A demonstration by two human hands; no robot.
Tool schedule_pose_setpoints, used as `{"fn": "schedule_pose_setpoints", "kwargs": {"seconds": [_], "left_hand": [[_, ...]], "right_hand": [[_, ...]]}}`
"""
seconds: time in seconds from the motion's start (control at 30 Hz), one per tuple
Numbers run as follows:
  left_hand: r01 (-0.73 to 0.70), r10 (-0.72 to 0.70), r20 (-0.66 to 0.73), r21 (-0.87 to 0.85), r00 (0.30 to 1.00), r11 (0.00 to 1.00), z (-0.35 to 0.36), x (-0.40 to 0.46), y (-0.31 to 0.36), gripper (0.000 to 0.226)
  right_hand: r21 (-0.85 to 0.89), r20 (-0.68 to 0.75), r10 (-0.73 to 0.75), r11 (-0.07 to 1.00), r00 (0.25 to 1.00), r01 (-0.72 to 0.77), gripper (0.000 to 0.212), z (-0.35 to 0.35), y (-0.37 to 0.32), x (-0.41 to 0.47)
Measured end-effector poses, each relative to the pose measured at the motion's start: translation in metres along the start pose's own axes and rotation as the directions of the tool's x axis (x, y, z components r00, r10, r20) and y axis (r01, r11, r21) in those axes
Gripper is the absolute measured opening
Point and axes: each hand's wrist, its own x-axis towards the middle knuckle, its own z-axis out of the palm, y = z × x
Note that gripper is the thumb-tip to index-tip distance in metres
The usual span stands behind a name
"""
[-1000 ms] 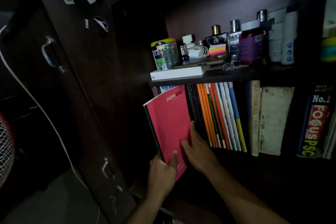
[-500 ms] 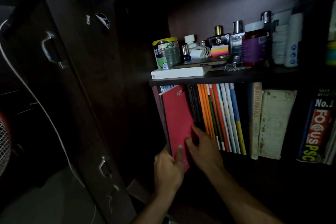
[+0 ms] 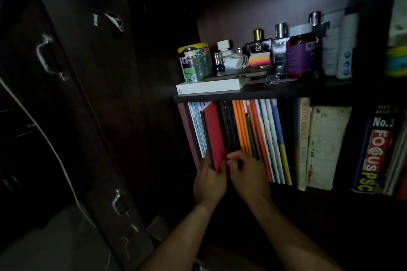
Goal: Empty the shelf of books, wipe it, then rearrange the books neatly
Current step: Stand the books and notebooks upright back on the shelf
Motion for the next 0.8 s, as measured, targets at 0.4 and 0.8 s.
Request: {"fn": "schedule_pose_setpoints", "kwargs": {"seconds": [0.4,0.8], "left_hand": [[-0.393,0.358,-0.382,-0.015,0.852,0.919,-0.002,0.017,0.036,0.062],[-0.28,0.318,-0.484,0.152,0.815,0.948,0.015,0.049,0.023,0.042]], "right_hand": [[0.017,-0.349,0.146,0.989,0.926,-0.15,0.086,-0.034,-0.01,0.016],[-0.018,-0.357,0.205,0.974,0.911,-0.226,0.052,-0.011,-0.003,0.007]]}}
